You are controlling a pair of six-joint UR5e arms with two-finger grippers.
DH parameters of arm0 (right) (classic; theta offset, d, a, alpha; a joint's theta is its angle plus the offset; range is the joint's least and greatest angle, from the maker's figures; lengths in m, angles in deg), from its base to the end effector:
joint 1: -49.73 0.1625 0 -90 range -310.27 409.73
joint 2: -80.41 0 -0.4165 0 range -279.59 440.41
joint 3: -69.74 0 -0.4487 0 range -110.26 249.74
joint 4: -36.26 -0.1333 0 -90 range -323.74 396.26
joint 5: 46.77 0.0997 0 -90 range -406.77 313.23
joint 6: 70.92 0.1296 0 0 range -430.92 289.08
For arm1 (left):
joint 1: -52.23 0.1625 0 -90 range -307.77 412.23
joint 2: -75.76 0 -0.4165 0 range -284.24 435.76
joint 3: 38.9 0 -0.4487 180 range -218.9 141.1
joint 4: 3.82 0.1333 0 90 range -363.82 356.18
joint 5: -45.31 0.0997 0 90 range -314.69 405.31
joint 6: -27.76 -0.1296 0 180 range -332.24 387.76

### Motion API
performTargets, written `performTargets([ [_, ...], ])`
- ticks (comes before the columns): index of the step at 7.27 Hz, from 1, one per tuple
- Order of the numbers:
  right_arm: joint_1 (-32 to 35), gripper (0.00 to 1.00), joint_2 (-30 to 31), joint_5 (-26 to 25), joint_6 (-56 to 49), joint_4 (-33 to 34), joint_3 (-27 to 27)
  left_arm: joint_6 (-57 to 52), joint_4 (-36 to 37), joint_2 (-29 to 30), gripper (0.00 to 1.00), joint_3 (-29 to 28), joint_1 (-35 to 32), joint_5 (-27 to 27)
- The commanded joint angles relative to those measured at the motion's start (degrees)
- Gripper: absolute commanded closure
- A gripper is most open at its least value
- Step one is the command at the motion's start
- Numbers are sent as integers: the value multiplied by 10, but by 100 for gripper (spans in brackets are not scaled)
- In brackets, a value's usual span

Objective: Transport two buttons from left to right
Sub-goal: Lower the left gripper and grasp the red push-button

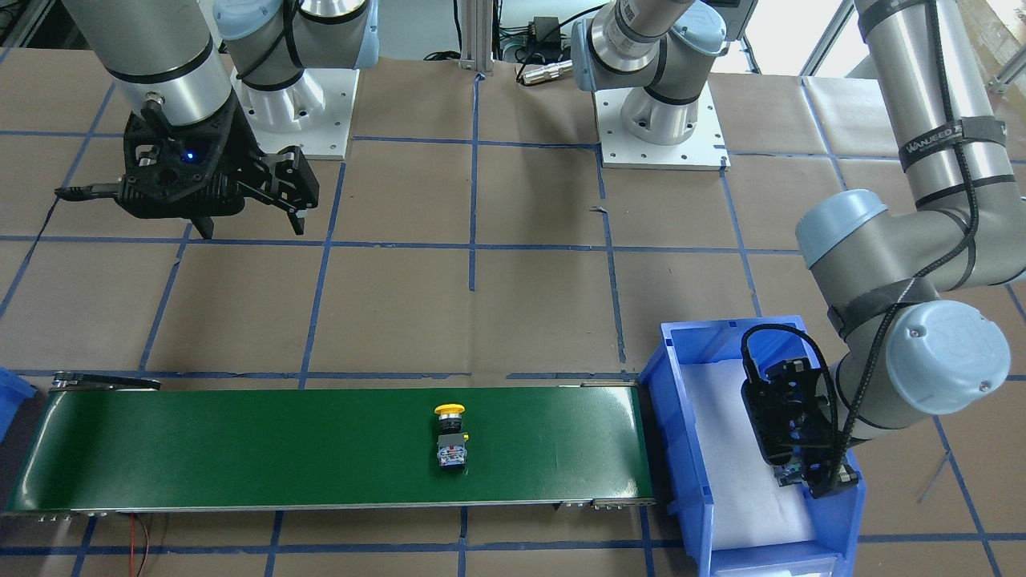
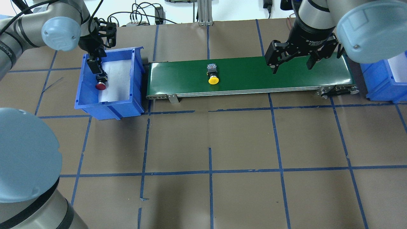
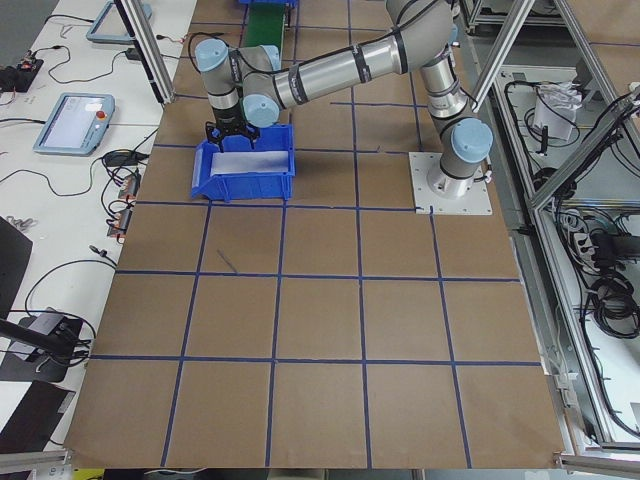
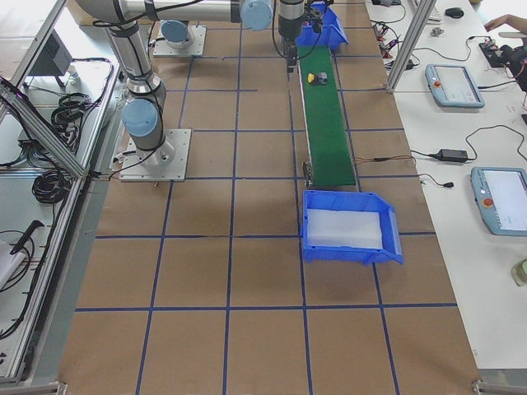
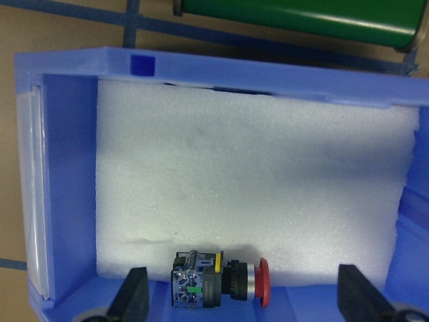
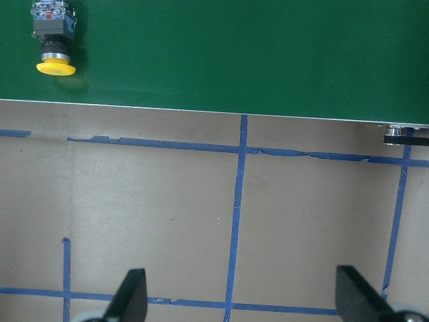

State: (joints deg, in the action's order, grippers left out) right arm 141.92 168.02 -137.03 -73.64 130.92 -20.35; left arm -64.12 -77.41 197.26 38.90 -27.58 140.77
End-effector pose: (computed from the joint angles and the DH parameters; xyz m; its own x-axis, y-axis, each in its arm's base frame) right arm 0.1544 -0.5647 0.4335 -0.9963 -0.0854 0.0063 -0.0856 0.9956 -0.0378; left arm 0.0108 -0.7440 0.2354 -0.1444 0.9881 0.0535 0.9859 0.1390 0.0933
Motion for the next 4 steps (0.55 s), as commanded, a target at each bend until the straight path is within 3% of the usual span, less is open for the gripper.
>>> performTargets([
  [1,0,0,0,0,0,0,0,-5,1,24,1,3,6,16],
  [2,0,0,0,0,0,0,0,-5,5,31,2,4,5,48],
  [4,0,0,-1,0,0,0,0,-2,7,35,0,2,5,51],
])
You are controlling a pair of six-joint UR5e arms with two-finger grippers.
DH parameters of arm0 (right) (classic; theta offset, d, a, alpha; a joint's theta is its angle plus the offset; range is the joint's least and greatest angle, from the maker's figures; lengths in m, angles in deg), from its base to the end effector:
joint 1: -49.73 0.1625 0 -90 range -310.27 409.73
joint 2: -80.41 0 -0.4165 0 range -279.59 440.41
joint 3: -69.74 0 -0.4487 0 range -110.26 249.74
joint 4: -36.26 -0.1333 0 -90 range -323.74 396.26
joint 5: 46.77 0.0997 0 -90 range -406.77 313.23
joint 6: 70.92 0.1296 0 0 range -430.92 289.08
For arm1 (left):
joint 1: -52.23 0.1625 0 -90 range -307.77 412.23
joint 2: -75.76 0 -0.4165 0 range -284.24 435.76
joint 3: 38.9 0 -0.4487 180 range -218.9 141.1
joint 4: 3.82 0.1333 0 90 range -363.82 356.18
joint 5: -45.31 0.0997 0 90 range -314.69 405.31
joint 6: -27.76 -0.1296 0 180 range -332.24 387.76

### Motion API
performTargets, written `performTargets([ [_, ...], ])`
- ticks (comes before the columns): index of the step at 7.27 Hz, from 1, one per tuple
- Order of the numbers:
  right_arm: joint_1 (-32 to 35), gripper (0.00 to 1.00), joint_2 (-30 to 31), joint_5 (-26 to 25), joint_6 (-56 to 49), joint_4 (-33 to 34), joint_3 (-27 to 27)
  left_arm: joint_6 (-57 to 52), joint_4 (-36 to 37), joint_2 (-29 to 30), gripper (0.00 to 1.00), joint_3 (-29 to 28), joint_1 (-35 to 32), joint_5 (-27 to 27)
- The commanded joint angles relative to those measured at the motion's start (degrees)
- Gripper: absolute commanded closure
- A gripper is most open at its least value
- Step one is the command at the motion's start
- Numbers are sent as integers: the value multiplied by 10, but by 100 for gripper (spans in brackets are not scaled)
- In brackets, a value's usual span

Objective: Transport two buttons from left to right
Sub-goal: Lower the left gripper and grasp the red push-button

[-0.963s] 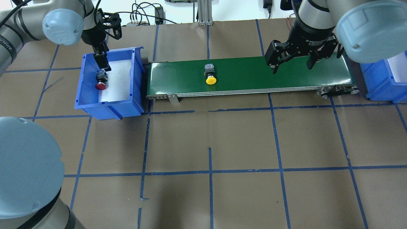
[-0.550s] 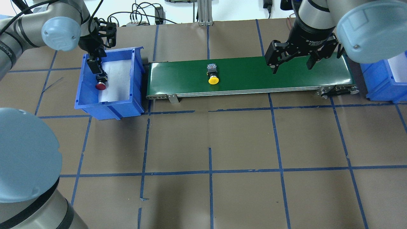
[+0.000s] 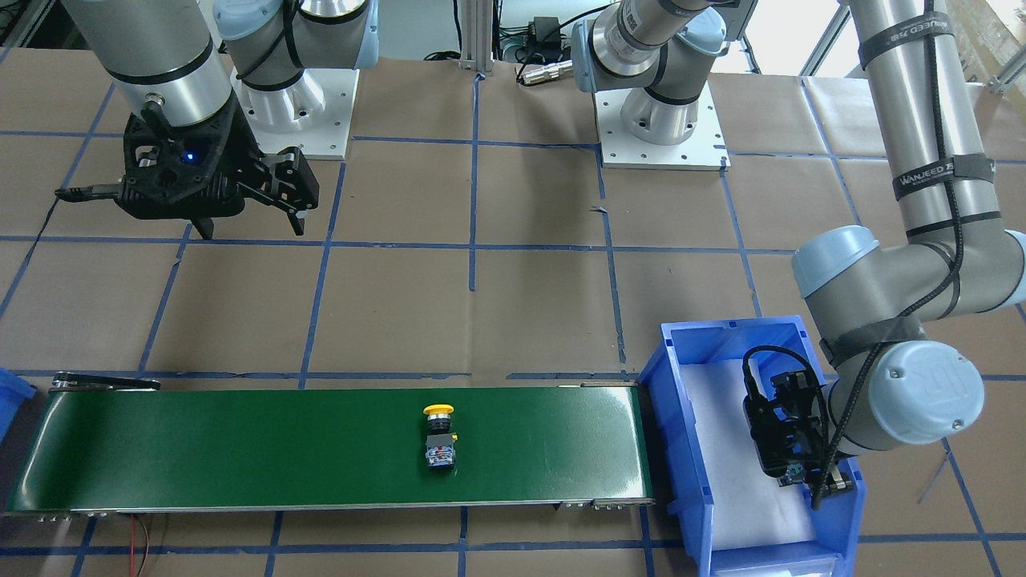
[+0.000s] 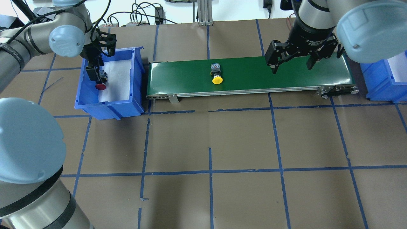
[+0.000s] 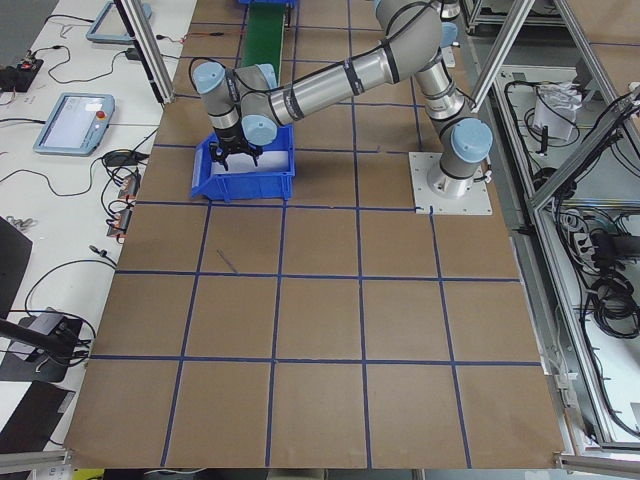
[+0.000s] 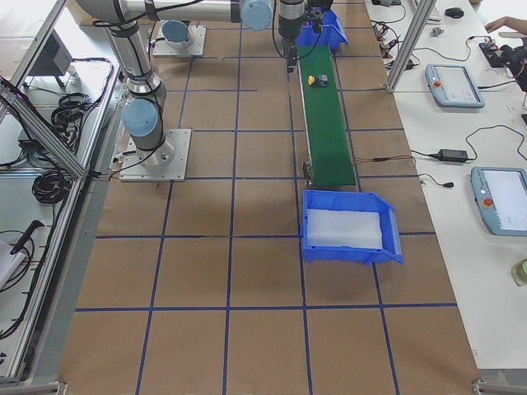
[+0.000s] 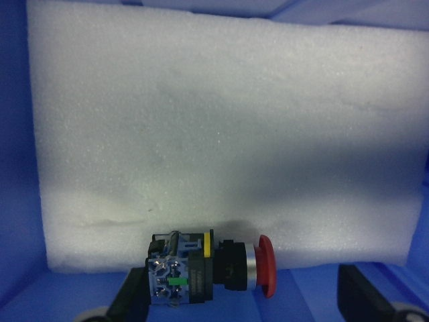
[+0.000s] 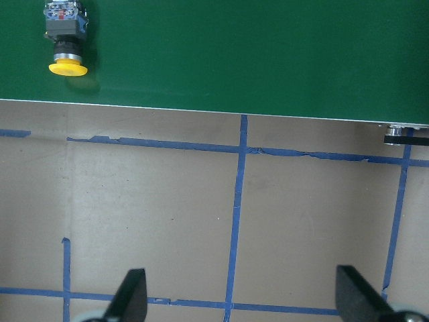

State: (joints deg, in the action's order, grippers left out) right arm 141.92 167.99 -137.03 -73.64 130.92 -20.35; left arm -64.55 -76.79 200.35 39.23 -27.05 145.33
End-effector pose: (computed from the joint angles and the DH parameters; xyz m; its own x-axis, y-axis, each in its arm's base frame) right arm 0.1544 -0.5649 0.4332 -0.9963 -0.0854 0.0063 -0.0856 0.9956 -0.0373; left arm 0.0282 -0.7446 0.1952 -0.1458 0.9836 0.1060 0.9774 0.1267 0.1690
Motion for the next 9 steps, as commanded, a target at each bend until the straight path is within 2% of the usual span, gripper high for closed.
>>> performTargets([
  [1,0,0,0,0,0,0,0,4,2,6,0,-1,0,5],
  [4,0,0,0,-1,0,0,0,-1,46,28,0,0,0,7],
  [9,0,0,0,-1,0,0,0,-2,45,30,0,5,0,8],
])
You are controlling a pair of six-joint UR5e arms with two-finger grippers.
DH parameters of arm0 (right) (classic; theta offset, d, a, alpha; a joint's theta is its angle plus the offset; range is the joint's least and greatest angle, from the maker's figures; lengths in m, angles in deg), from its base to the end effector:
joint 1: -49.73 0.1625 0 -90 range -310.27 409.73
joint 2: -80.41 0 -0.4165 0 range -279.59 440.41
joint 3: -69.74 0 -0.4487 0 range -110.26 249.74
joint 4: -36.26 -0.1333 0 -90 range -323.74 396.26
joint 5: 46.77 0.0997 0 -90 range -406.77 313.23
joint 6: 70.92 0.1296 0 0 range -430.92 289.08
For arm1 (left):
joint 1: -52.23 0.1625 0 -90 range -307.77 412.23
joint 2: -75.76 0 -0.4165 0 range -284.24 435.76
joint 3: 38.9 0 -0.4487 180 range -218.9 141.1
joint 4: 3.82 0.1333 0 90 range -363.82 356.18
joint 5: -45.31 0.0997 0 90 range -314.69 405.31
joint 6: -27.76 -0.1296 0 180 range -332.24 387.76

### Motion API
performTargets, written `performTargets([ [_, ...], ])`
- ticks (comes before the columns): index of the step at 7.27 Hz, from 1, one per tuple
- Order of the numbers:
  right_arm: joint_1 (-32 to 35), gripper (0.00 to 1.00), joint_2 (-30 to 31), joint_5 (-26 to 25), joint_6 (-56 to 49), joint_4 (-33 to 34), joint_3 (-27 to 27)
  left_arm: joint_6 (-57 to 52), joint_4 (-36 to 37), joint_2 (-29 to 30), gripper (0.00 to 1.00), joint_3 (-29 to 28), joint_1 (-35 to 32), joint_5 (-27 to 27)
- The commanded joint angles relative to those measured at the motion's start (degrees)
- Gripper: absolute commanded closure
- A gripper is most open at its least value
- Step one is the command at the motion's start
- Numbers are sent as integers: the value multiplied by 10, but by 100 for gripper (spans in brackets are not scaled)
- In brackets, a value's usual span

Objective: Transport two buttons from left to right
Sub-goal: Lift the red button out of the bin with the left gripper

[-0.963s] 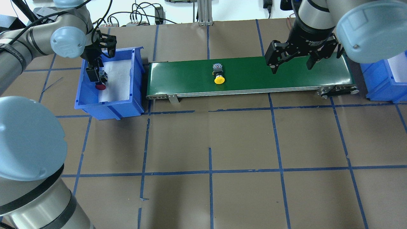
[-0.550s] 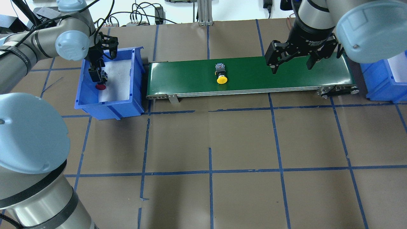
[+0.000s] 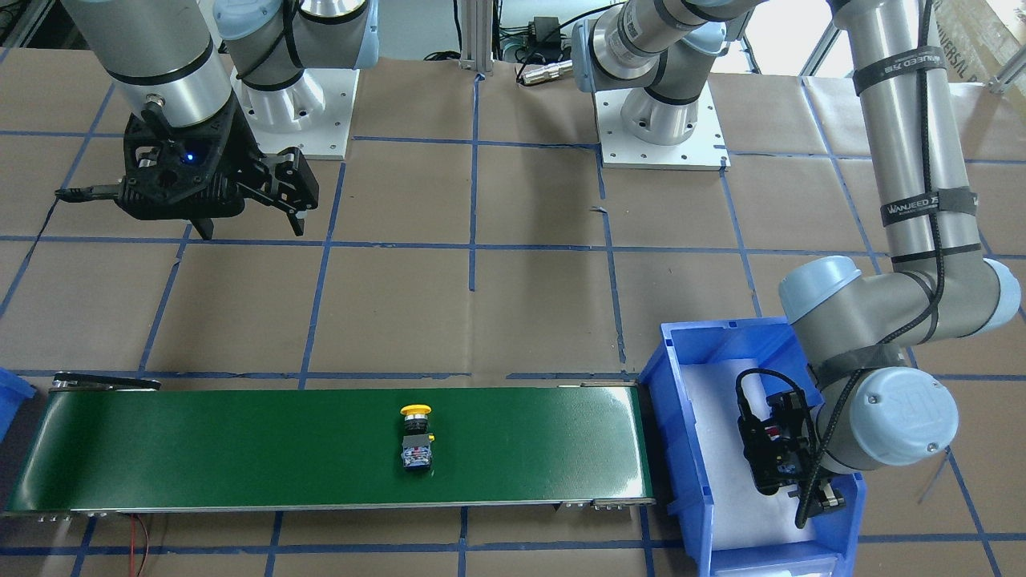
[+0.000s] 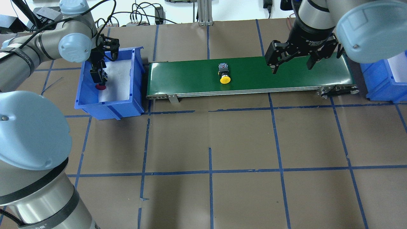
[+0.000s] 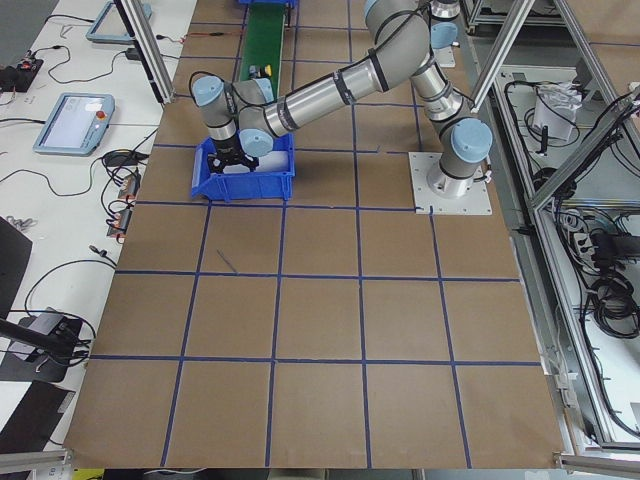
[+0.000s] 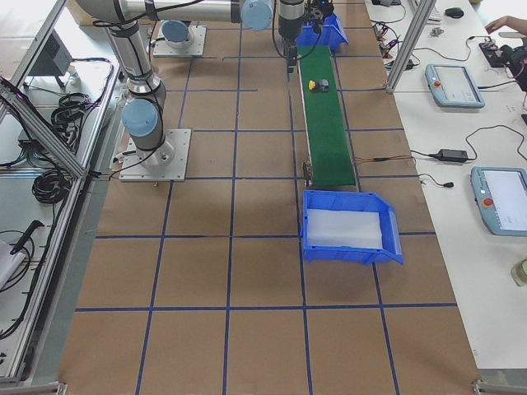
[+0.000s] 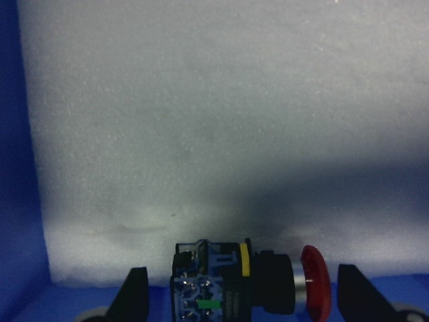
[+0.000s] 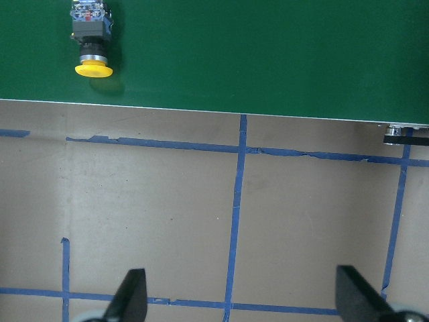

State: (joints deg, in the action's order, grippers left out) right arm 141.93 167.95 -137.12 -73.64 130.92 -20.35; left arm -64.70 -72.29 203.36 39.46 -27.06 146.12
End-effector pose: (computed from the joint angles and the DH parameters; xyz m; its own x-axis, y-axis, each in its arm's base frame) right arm 0.1543 -0.5650 0.4328 -0.9963 -0.0855 0.0078 -0.0857 0.9956 -0.0365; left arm 0.0317 -0.7544 0.1615 -0.1436 0.9860 0.0852 0.9749 0.1261 0.1835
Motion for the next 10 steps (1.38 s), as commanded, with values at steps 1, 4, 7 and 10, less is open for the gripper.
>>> performTargets([
  [1,0,0,0,0,-1,0,0,1,6,0,0,13,-1,-1],
  [4,0,0,0,0,-1,0,0,0,16,-1,0,21,-1,-1],
  [7,0,0,0,0,-1,0,0,0,18,-2,5,21,-1,-3],
  [10,0,0,0,0,-1,0,0,1,22,-2,18,21,0,-3],
])
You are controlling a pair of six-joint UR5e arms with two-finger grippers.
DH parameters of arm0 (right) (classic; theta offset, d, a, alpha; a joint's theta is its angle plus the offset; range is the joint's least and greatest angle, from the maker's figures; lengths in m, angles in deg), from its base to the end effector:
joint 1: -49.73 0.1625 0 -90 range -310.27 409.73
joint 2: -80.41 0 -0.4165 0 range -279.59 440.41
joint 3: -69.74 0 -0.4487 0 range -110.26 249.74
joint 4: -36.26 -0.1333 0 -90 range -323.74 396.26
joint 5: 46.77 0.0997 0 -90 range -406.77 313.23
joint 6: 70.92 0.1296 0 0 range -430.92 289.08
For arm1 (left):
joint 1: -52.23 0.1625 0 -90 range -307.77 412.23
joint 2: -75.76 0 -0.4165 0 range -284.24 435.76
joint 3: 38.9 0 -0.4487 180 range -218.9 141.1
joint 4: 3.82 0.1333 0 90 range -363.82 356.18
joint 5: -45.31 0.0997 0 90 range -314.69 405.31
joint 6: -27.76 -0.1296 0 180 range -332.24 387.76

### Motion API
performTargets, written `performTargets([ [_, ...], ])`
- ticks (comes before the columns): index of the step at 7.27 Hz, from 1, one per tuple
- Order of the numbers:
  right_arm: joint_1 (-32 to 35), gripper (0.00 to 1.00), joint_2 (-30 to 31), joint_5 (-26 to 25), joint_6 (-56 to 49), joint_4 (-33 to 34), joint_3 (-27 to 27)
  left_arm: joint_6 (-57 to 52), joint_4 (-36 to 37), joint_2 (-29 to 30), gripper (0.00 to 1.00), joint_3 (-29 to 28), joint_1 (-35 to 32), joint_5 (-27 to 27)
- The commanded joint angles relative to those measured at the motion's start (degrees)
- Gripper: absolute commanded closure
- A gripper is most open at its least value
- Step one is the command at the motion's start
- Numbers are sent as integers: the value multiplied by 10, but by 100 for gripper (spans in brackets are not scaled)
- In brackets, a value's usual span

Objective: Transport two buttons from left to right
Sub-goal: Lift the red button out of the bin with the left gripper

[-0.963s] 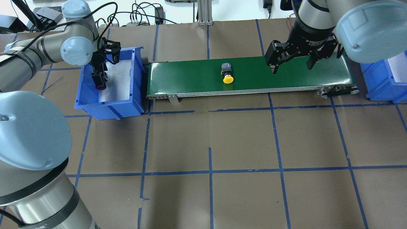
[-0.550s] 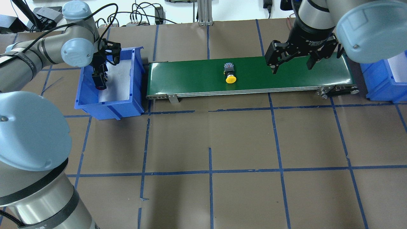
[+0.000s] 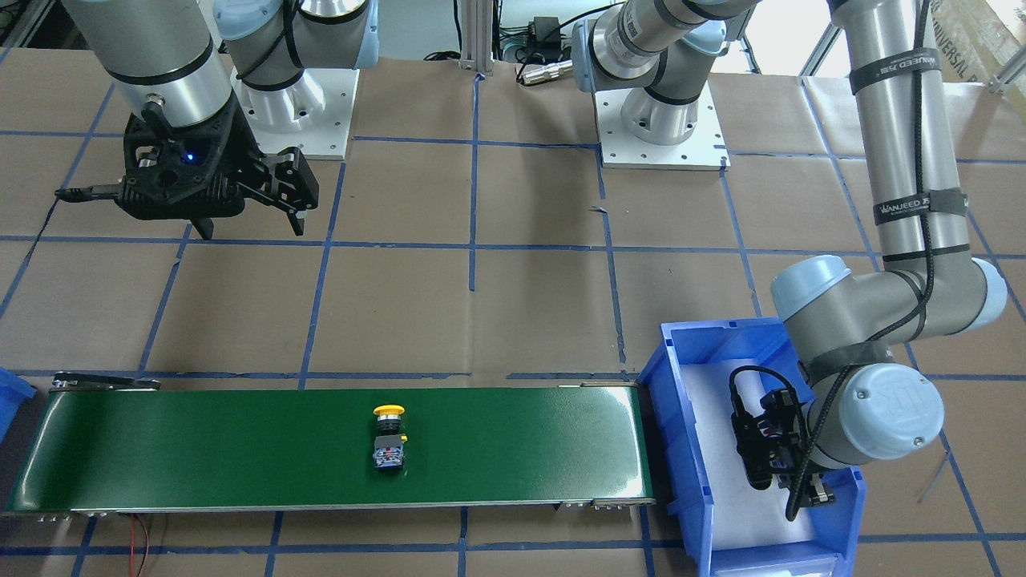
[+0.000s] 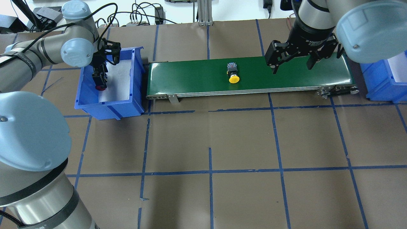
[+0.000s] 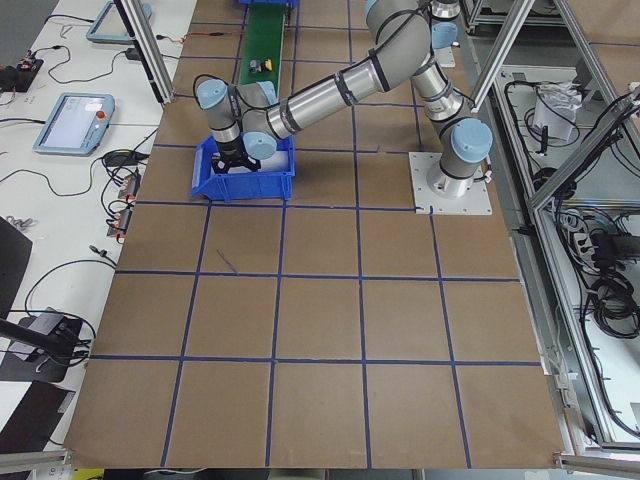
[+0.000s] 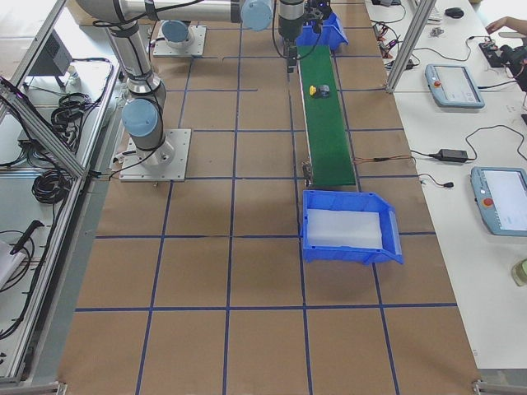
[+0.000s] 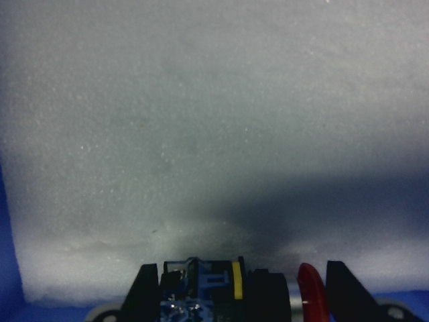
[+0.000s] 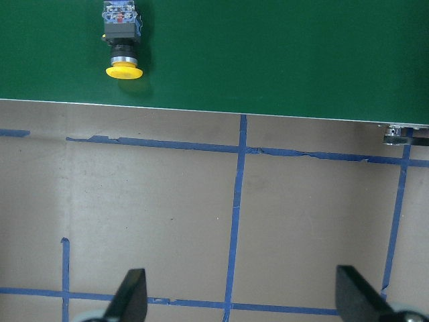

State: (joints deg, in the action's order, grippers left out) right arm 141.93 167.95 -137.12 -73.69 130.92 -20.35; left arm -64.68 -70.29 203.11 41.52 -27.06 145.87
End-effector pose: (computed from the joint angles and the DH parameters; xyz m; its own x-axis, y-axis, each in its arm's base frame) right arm 0.1543 -0.5650 0.4328 -0.9962 -0.0864 0.0079 -0.0866 0.9956 -0.0365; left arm 0.0298 -0.7472 0.1501 -0.1439 0.9862 0.0816 0.9755 0.1275 0.1795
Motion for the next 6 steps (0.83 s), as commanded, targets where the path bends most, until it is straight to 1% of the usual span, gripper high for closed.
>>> performTargets([
  [1,0,0,0,0,0,0,0,2,3,-3,18,-2,0,0],
  [3,0,0,0,0,0,0,0,2,1,-10,18,-12,-3,3],
  [6,0,0,0,0,0,0,0,11,-8,-28,18,-12,-10,3],
])
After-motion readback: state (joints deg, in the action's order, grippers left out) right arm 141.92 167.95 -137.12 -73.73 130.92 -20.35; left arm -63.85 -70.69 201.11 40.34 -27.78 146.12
